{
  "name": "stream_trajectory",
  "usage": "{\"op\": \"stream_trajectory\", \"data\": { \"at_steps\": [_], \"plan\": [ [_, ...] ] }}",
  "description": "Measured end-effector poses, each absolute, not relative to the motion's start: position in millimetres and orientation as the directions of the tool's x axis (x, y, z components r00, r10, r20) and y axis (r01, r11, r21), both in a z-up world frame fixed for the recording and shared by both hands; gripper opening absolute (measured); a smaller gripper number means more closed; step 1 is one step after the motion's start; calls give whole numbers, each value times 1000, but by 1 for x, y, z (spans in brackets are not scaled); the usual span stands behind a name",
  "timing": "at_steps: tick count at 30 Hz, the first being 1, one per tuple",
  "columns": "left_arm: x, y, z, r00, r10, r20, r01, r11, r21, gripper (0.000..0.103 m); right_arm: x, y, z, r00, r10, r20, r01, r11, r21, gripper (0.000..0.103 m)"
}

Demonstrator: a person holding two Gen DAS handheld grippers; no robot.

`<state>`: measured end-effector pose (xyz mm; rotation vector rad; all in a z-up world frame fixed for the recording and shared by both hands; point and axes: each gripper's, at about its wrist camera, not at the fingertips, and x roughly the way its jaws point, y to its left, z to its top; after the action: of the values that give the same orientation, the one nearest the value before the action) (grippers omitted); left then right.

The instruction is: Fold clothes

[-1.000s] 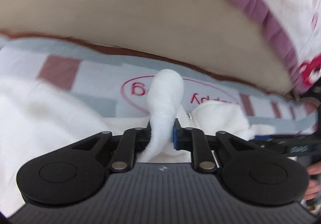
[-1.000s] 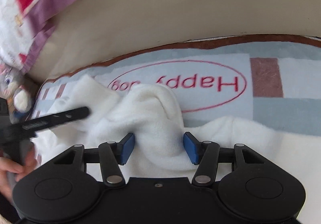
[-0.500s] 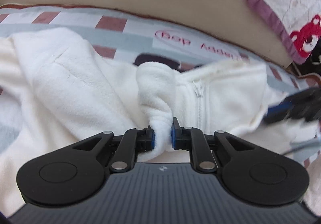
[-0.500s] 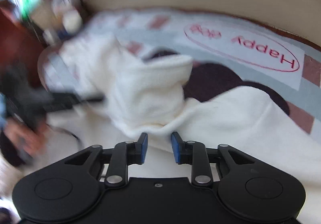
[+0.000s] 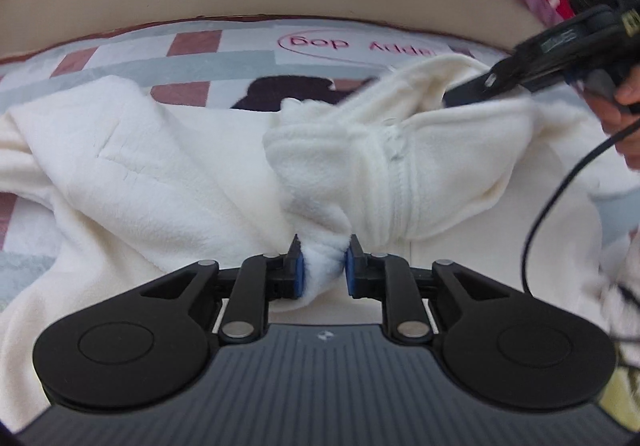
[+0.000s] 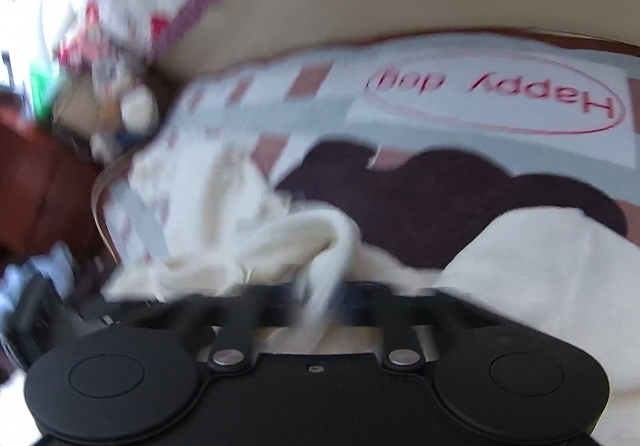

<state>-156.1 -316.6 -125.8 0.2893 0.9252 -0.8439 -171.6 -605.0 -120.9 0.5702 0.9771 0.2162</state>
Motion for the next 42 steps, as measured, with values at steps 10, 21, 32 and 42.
{"op": "stream_trajectory", "data": {
  "at_steps": [10,21,32,42],
  "plan": [
    [-146,-325,-91,385,-617,-686,786,609,-105,58,-217,-600,-40,843,169,-511,7,946,325,8],
    [-34,-482,-76,605,-482,-634,764,576,291,13,-125,-698,-28,880,-91,-465,227,942,246,9],
    [1,-552,-161,576,-326,-749,748,579,324,25,-123,-774,-85,691,-14,-723,400,840,366,60],
    [19,-520,-91,663,-474,-580,608,793,46,35,-225,-830,-88,631,-155,-760,674,595,438,60]
  ]
}}
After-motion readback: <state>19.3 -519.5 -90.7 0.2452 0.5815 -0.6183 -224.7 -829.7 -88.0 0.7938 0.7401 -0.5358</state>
